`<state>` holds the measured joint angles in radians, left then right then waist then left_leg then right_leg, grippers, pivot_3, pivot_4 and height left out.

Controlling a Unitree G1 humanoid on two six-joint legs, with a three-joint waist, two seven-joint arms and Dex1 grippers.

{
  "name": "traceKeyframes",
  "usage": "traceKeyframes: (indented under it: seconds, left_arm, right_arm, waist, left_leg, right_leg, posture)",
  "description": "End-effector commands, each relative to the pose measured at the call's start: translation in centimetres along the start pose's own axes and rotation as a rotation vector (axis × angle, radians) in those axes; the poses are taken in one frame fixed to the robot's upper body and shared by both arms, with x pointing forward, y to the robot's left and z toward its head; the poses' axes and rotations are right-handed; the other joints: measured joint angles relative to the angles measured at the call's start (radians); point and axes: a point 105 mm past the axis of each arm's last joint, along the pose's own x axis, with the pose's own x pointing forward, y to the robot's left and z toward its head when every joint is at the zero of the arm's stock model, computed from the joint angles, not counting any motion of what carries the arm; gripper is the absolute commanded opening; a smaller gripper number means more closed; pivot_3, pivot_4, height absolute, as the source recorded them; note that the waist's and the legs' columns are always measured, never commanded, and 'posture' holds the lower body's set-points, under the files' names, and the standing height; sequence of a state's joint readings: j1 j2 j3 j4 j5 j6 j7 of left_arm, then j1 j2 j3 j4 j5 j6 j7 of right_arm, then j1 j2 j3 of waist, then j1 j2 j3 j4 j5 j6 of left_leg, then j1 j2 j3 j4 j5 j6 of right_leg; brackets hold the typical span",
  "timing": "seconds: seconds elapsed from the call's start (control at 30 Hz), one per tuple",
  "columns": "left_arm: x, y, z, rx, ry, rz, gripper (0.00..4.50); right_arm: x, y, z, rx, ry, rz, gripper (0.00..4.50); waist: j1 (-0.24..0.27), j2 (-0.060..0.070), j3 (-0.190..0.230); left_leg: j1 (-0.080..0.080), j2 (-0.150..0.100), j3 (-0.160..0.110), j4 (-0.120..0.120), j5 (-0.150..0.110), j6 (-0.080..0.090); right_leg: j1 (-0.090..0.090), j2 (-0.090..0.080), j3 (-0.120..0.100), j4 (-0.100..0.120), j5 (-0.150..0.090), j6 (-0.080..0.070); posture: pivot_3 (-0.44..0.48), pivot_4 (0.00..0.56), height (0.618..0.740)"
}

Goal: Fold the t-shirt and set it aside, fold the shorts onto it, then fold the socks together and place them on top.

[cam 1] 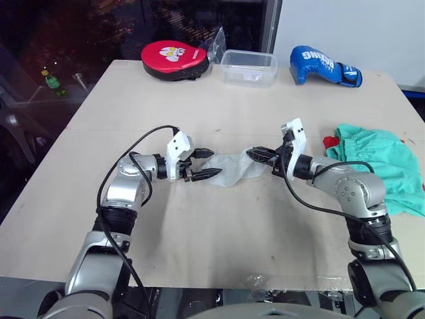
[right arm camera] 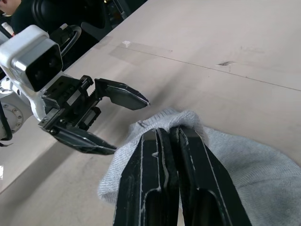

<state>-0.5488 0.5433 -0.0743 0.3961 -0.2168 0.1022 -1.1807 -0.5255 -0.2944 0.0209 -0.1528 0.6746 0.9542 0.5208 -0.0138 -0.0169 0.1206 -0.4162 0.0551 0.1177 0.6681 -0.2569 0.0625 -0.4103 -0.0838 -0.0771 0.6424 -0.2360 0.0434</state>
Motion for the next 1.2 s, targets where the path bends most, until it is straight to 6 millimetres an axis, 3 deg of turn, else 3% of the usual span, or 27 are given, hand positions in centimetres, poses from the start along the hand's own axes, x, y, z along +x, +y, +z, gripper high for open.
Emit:
traceKeyframes:
  seconds: [0.03, 0.13, 0.3, 0.37, 0.4, 0.63, 0.87, 1.0, 1.2]
  left_arm:
    - [0.4, 0.8, 0.3, 0.014, -0.006, 0.035, 3.6]
    - [0.8, 0.6, -0.2, -0.035, -0.016, 0.015, 3.36]
    - [1.2, -0.1, -1.5, -0.041, 0.027, -0.023, 1.28]
    - [1.0, -0.2, -2.2, -0.031, 0.061, -0.031, 0.19]
    - [0.9, -0.1, -2.5, -0.031, 0.071, -0.031, 0.05]
    - [0.7, 0.3, -3.0, -0.007, 0.096, -0.026, 0.05]
    - [0.1, 0.9, 1.1, -0.011, -0.11, -0.006, 0.05]
    - [-1.2, 0.5, 2.3, -0.044, -0.162, 0.003, 0.05]
    - [-2.8, -0.1, 0.2, -0.045, -0.051, 0.06, 0.05]
  right_arm:
    - [-0.2, 0.6, 1.3, -0.033, -0.056, 0.02, 0.0]
    - [-0.2, 0.7, 1.3, -0.036, -0.055, 0.02, 0.0]
    - [-0.3, 0.7, 1.3, -0.04, -0.06, 0.012, 0.0]
    - [-0.3, 0.7, 1.2, -0.04, -0.063, 0.008, 0.0]
    - [-0.3, 0.7, 1.2, -0.039, -0.064, 0.007, 0.0]
    - [-0.2, 0.9, 1.1, -0.039, -0.078, 0.002, 0.0]
    - [-0.5, 1.3, 1.2, -0.043, -0.089, 0.016, 0.0]
    - [-1.1, 1.5, 1.9, -0.049, -0.111, 0.022, 0.0]
    - [-1.6, 1.5, 3.2, -0.062, -0.144, 0.023, 0.0]
  waist:
    - [0.001, 0.0, 0.0]
    - [0.001, 0.0, 0.0]
    - [0.0, 0.0, 0.0]
    - [0.0, 0.0, 0.0]
    - [0.0, 0.0, 0.0]
    - [-0.001, 0.0, 0.0]
    - [-0.001, 0.0, 0.0]
    - [-0.002, 0.0, 0.0]
    - [-0.002, 0.001, 0.001]
  left_leg:
    - [0.0, 0.0, 0.0, 0.0, 0.0, 0.0]
    - [0.0, 0.0, 0.0, 0.0, 0.0, 0.0]
    - [0.0, 0.0, 0.0, 0.0, 0.0, 0.0]
    - [0.0, 0.0, 0.0, 0.0, 0.0, 0.0]
    - [0.0, 0.0, 0.0, 0.0, 0.0, 0.0]
    - [0.0, 0.0, 0.0, 0.0, 0.0, 0.0]
    - [0.0, 0.0, 0.0, 0.0, 0.0, 0.0]
    - [0.0, 0.001, 0.0, 0.0, 0.0, 0.0]
    - [0.0, 0.001, 0.0, 0.0, 0.0, 0.0]
  right_leg:
    - [0.0, 0.0, 0.0, 0.0, 0.0, 0.0]
    - [0.0, 0.0, 0.0, 0.0, 0.0, 0.0]
    - [0.0, 0.0, 0.0, 0.0, 0.0, 0.0]
    - [0.0, 0.0, 0.0, 0.0, 0.0, 0.0]
    - [0.0, 0.0, 0.0, 0.0, 0.0, 0.0]
    - [0.0, 0.0, 0.0, 0.0, 0.0, 0.0]
    - [0.0, 0.0, 0.0, 0.0, 0.0, 0.0]
    - [0.0, 0.0, 0.0, 0.0, 0.0, 0.0]
    - [0.0, 0.0, 0.0, 0.0, 0.0, 0.0]
  posture:
    - [0.0, 0.15, 0.74]
    - [0.0, 0.15, 0.74]
    - [0.0, 0.15, 0.74]
    - [0.0, 0.15, 0.74]
    - [0.0, 0.15, 0.74]
    - [0.0, 0.15, 0.74]
    - [0.0, 0.15, 0.74]
    - [0.0, 0.15, 0.74]
    - [0.0, 0.15, 0.74]
